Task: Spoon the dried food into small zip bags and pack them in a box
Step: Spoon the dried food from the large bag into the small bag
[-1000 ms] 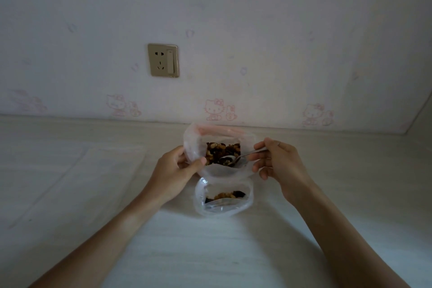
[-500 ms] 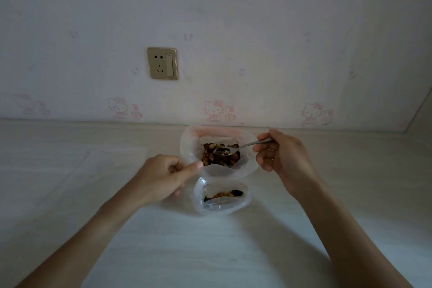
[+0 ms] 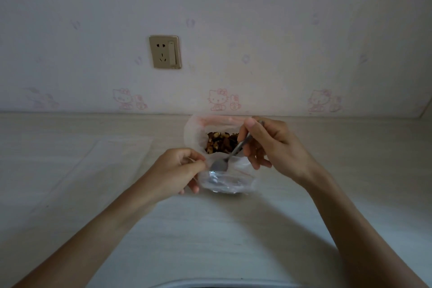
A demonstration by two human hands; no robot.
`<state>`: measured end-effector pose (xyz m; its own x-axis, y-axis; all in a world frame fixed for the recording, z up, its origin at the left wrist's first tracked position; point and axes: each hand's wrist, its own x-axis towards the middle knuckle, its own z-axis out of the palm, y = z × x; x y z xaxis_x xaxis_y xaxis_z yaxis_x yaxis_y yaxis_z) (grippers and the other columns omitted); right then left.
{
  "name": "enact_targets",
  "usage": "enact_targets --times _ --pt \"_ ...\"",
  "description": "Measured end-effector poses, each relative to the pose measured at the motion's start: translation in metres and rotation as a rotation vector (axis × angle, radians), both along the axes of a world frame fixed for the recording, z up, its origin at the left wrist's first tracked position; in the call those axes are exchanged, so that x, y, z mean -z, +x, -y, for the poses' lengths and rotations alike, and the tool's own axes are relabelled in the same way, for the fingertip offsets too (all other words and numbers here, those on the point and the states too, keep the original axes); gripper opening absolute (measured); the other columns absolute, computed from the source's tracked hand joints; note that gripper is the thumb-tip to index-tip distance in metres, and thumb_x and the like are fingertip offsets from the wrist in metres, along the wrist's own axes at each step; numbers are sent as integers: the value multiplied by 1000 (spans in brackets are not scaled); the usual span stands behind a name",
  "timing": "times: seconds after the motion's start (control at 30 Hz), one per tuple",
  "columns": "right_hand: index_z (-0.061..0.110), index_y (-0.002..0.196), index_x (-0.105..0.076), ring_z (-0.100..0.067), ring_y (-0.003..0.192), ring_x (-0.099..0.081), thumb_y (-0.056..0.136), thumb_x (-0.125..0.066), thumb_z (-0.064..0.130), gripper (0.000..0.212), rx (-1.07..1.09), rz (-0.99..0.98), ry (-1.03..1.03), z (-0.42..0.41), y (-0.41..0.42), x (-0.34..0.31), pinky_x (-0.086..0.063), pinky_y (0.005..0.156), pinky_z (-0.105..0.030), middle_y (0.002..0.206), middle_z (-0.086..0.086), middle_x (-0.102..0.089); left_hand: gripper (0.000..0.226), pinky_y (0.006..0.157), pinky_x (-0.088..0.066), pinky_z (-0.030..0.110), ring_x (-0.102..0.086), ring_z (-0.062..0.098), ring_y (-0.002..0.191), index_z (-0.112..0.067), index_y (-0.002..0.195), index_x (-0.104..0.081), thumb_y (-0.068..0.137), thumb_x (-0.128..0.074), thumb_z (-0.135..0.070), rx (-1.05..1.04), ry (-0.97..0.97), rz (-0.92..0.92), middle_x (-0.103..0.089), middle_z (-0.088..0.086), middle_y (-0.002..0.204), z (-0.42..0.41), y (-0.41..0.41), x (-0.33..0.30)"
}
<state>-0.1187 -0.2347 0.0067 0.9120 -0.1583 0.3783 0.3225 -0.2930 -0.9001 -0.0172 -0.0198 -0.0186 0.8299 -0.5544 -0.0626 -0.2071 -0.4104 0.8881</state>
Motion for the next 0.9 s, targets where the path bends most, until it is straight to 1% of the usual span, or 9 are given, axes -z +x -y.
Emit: enact_targets --times 0.17,0.27,0.33,0.43,0.53,0.63,0.7,0.8,0.9 --pt "12 86 -68 -21 47 -56 107 -44 38 41 33 27 -39 2 3 3 -36 43 -18 64 -4 -64 8 46 -41 18 -64 9 54 -19 98 -73 98 -65 -20 -16 10 43 -73 -2 67 -3 -1 7" --pt "11 83 -68 -22 45 -53 110 -45 33 42 139 -8 121 3 7 8 -32 39 -22 63 -7 -64 9 46 -41 13 -64 8 55 -20 97 -72 97 -69 -28 12 24 72 -73 -3 71 -6 -2 9" --pt "9 83 -67 -23 45 -52 110 -45 33 43 233 -32 237 7 9 10 -31 38 -25 62 -9 -63 20 47 -42 13 -65 9 55 -18 95 -70 93 -74 -39 37 33 91 -75 -4 74 -10 -2 7" --pt "6 87 -67 -23 46 -54 111 -44 32 42 355 -94 405 14 10 12 -34 38 -28 61 -8 -63 34 50 -44 17 -67 9 55 -17 92 -65 87 -77 -49 -9 61 141 -76 -2 78 -15 4 4" --pt "4 91 -67 -22 48 -57 111 -42 31 42 418 -137 470 16 12 13 -37 38 -29 62 -8 -65 41 62 -46 31 -70 9 59 -20 92 -63 87 -72 -59 -134 86 150 -76 -4 76 -15 22 2" --pt "2 92 -68 -21 48 -59 111 -41 32 44 470 -122 413 15 13 14 -37 37 -28 63 -8 -67 54 75 -51 35 -73 13 70 -17 94 -65 88 -61 -71 -209 128 124 -76 -7 71 -7 39 4" --pt "3 90 -69 -21 48 -59 111 -42 31 44 523 -94 295 13 13 15 -36 37 -27 63 -7 -68 58 74 -51 32 -74 12 68 -18 92 -68 88 -58 -75 -191 130 97 -77 -10 70 2 45 7" --pt "5 85 -68 -20 45 -58 111 -43 29 44 578 -57 151 14 14 16 -36 38 -20 59 -5 -68 54 72 -54 31 -74 6 66 -24 95 -67 86 -59 -76 -176 100 116 -79 -8 76 17 47 9" --pt "7 82 -67 -16 43 -57 111 -42 27 44 613 -75 78 16 16 19 -36 38 -17 58 -5 -66 38 78 -60 36 -75 8 73 -25 100 -68 91 -65 -62 -152 16 103 -79 -4 89 27 44 13"
